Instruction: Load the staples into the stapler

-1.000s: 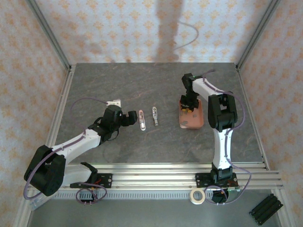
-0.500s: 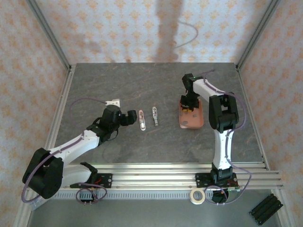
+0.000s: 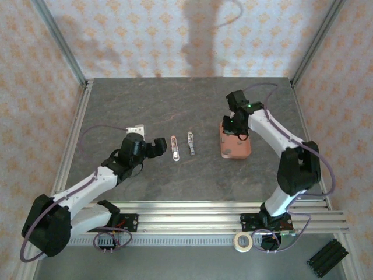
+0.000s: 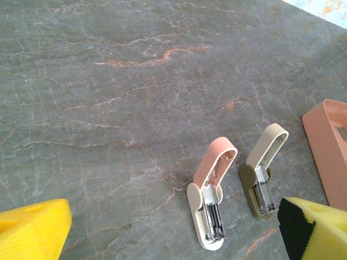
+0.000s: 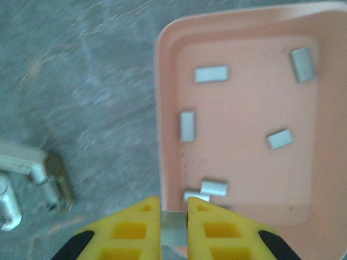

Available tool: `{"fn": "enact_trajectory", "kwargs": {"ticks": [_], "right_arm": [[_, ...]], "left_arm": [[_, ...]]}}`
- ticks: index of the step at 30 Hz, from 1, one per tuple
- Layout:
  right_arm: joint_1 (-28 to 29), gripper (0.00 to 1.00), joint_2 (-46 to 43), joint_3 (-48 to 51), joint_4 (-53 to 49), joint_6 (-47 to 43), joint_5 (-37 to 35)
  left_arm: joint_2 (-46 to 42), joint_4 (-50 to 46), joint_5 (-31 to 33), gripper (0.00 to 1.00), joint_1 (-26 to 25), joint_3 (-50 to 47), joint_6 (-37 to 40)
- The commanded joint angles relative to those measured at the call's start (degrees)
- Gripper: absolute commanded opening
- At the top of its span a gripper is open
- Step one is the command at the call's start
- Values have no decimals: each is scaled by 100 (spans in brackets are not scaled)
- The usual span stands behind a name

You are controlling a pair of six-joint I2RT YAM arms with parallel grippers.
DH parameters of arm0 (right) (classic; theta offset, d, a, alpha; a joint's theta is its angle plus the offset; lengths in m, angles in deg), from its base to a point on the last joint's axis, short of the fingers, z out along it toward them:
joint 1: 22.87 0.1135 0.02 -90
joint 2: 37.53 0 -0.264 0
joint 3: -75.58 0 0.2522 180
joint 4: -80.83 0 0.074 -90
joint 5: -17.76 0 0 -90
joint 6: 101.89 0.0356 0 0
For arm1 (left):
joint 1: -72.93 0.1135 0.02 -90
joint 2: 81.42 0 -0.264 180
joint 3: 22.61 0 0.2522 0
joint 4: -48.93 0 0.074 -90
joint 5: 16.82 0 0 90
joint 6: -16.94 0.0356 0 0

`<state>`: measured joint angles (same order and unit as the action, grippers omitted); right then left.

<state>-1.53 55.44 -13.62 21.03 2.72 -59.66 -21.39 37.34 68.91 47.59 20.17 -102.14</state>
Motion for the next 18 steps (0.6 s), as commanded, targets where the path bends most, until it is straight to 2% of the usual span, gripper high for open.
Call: {"fn": "enact_trajectory", "kwargs": {"ticks": [1, 11, 18], "right_arm": [[318, 15, -478, 473, 315, 310, -312], [1643, 15, -1243, 1446, 1042, 1152, -1047], [2532, 15, -974, 1720, 1876, 1555, -1235]], "left_arm": [[-392, -277, -14, 99, 66, -240, -98], [-905, -664, -70, 100, 69, -430, 19], [-743, -363, -81, 100, 71, -864, -443]]}}
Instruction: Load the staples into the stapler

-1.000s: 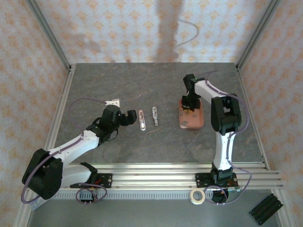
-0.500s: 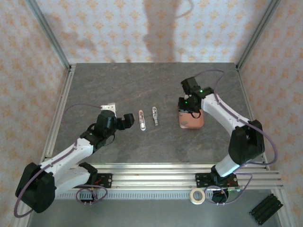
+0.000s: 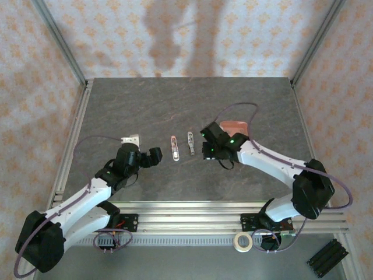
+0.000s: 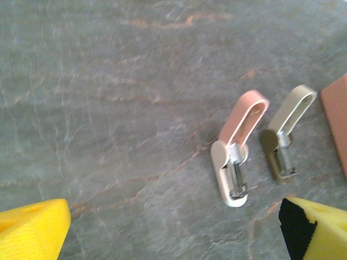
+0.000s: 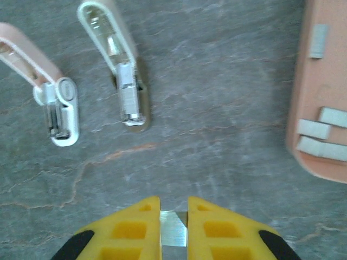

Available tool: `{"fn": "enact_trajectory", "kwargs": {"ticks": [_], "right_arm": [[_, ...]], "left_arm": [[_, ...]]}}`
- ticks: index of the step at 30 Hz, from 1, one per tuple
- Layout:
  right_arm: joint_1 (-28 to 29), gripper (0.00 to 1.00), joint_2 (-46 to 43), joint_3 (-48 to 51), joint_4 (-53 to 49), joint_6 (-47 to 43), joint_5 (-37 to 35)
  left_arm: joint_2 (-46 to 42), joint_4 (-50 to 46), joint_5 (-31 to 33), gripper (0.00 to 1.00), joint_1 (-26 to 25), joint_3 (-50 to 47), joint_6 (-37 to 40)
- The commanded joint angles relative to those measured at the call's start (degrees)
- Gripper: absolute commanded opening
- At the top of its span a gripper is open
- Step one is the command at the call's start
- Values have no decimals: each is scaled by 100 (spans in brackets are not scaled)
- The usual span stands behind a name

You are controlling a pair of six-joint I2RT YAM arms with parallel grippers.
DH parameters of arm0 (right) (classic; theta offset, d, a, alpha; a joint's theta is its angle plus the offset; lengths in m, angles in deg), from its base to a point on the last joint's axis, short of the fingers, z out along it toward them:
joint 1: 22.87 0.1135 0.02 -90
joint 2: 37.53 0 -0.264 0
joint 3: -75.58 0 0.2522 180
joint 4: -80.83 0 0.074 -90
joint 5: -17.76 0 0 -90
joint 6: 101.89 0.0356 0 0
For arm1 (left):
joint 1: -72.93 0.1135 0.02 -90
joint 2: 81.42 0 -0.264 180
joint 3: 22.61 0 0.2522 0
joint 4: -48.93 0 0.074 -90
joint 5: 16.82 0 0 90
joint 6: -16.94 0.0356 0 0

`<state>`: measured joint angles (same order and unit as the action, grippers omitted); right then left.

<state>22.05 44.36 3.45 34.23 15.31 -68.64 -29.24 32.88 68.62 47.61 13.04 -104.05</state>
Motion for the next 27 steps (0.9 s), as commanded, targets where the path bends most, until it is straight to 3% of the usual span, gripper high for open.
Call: {"fn": "enact_trajectory", "kwargs": {"ticks": [1, 15, 27], "right_arm": [[243, 15, 266, -56, 657, 296, -304], [602, 15, 2096, -1591, 896, -95, 250], [671, 14, 2912, -2174, 791, -122, 371]], "left_arm": [[54, 135, -24, 100, 75, -208, -311], [144, 151, 346, 100, 76, -334, -398], [108, 157, 432, 100, 85, -396, -321]]}}
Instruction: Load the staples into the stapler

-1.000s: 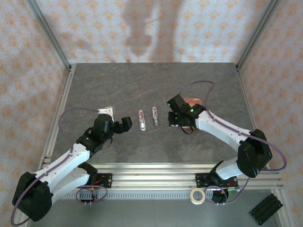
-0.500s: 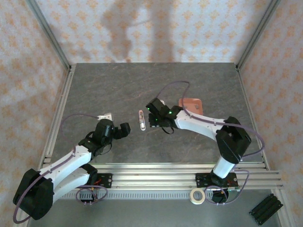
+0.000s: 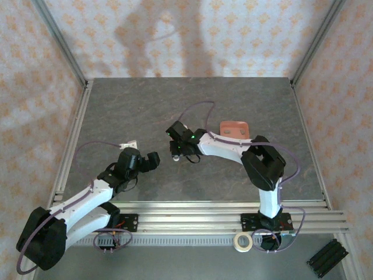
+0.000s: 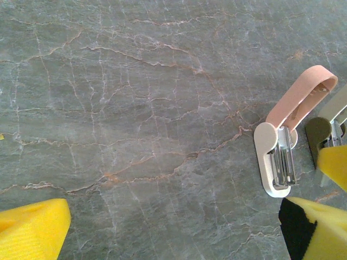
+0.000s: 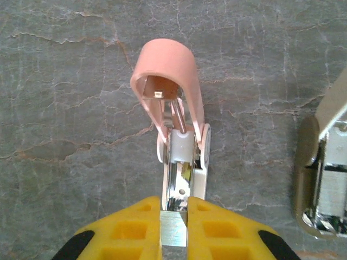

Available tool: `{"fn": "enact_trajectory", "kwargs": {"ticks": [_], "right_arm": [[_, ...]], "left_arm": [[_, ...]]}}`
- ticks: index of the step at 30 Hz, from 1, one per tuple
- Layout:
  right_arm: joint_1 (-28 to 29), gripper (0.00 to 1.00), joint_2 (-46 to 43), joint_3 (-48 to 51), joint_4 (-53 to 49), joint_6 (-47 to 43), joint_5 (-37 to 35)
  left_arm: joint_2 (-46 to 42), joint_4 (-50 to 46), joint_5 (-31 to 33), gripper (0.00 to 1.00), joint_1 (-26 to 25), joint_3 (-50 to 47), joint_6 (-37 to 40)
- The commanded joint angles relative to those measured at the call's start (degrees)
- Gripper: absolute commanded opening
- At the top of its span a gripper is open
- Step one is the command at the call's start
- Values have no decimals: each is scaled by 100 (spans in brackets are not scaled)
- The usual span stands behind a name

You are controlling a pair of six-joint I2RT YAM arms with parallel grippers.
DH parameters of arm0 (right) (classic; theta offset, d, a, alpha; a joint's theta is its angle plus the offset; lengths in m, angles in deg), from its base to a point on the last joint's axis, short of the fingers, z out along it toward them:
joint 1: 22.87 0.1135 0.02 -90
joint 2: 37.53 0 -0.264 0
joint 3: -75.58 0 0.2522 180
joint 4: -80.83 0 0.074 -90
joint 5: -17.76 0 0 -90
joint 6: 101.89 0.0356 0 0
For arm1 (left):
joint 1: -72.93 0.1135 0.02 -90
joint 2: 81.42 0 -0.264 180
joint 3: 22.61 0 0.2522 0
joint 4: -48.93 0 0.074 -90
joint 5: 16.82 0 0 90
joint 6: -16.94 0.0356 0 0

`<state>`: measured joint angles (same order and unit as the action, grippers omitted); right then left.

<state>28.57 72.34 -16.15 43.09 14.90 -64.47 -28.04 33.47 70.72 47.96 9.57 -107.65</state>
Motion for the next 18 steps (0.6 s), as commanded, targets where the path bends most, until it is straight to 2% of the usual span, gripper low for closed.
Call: {"fn": "enact_trajectory", "kwargs": {"ticks": [1, 18], "right_arm": [[22, 14, 153, -232, -119, -91, -68], [22, 14, 544, -429, -264, -58, -326]], "left_arm": [[-4, 99, 223, 100, 47, -42, 49], [220, 240, 196, 100, 81, 4, 136]]}}
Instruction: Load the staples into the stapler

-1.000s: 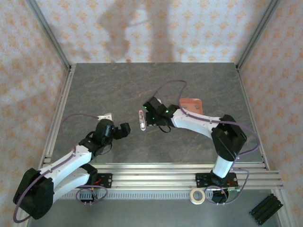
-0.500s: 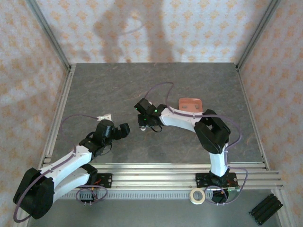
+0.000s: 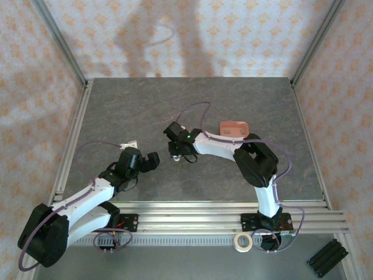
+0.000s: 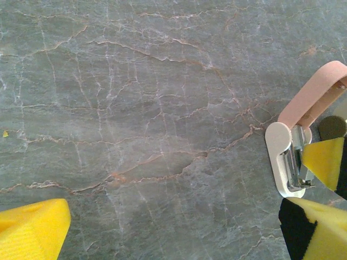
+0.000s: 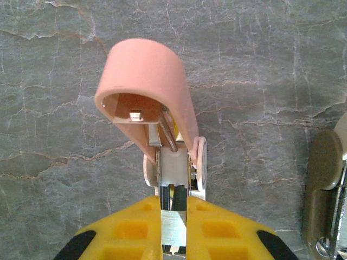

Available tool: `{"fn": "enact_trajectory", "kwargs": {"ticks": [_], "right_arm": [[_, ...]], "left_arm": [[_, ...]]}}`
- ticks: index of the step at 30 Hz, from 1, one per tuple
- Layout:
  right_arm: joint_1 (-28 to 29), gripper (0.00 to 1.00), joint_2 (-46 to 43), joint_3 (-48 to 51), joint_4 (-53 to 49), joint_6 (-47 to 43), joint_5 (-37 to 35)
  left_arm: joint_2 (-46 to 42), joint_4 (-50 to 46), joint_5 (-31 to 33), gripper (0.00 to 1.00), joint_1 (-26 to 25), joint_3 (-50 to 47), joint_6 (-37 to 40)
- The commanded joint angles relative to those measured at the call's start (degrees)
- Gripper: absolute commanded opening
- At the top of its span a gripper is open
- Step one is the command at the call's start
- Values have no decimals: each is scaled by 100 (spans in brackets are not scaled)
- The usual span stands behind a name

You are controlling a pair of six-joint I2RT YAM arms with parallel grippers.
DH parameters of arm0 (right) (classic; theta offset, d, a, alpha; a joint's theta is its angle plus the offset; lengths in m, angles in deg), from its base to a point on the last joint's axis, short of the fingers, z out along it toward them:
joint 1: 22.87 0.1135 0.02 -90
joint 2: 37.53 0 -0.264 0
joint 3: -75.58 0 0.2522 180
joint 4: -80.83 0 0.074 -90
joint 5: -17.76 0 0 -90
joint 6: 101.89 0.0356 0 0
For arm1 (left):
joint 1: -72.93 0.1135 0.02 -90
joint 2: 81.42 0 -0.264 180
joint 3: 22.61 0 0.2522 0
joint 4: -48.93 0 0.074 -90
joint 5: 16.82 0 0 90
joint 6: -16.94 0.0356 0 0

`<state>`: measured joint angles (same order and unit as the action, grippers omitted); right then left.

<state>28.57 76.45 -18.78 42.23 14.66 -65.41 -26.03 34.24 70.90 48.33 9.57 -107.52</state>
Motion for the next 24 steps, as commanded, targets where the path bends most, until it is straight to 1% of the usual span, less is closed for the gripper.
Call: {"fn": "enact_trajectory", "kwargs": {"ticks": [1, 5, 13, 24], "right_arm": [[23, 14, 135, -175, -179, -30, -214], [24, 14, 108, -109, -144, -29, -122], [24, 13, 137, -72, -306, -80, -209], [125, 13, 83, 11, -279, 14, -258]], "left_arm": [[15, 151, 182, 100, 47, -10, 128], [7, 136, 186, 100, 54, -10, 136], [-2, 134, 187, 100, 69, -48, 167], [-29, 111, 180, 100, 70, -31, 184]]}}
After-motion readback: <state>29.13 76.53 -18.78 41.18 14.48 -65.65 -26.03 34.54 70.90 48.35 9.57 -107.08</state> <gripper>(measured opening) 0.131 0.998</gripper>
